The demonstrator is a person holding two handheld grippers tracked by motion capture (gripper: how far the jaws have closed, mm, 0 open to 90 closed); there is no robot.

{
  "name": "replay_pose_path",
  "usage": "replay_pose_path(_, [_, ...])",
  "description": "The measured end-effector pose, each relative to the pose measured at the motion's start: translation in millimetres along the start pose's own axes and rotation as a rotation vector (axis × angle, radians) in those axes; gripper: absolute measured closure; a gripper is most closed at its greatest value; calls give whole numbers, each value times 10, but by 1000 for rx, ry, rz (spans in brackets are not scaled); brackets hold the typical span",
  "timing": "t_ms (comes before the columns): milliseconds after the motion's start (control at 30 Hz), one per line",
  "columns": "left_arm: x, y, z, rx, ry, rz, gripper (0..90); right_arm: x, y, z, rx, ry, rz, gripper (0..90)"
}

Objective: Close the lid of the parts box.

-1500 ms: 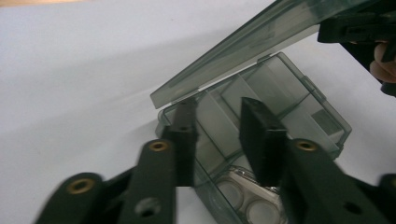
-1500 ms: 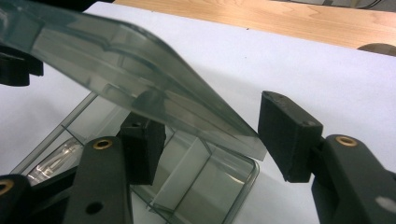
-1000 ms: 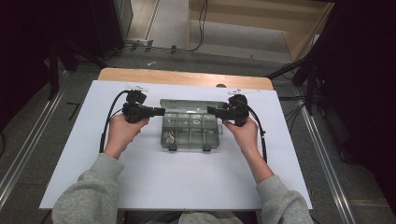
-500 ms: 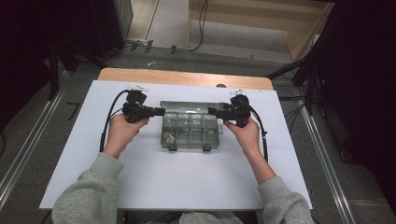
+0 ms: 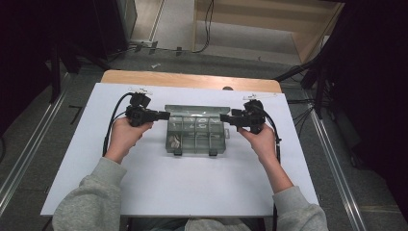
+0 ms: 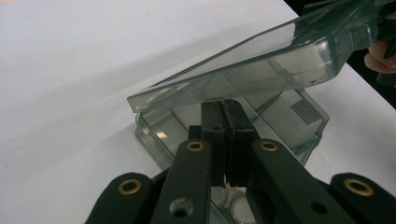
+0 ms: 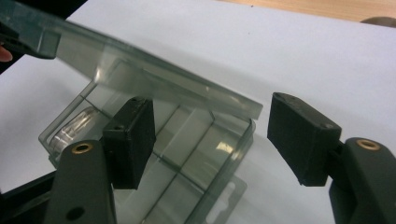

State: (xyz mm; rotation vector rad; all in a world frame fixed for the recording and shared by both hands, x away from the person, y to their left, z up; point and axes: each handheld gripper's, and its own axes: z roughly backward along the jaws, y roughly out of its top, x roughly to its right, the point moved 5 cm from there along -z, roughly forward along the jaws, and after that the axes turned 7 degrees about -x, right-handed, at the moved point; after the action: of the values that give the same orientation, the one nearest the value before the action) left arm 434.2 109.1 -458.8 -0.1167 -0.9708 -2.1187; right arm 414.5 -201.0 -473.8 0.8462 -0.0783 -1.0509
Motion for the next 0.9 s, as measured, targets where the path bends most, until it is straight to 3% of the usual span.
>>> replay_pose_path(400, [-2, -27, 48, -14, -9, -6, 893, 69, 4, 218, -14, 16, -7, 369])
replay_pose_path(900, [-37, -79, 166, -9, -4, 5, 892, 104, -17, 407, -28, 36, -2, 381])
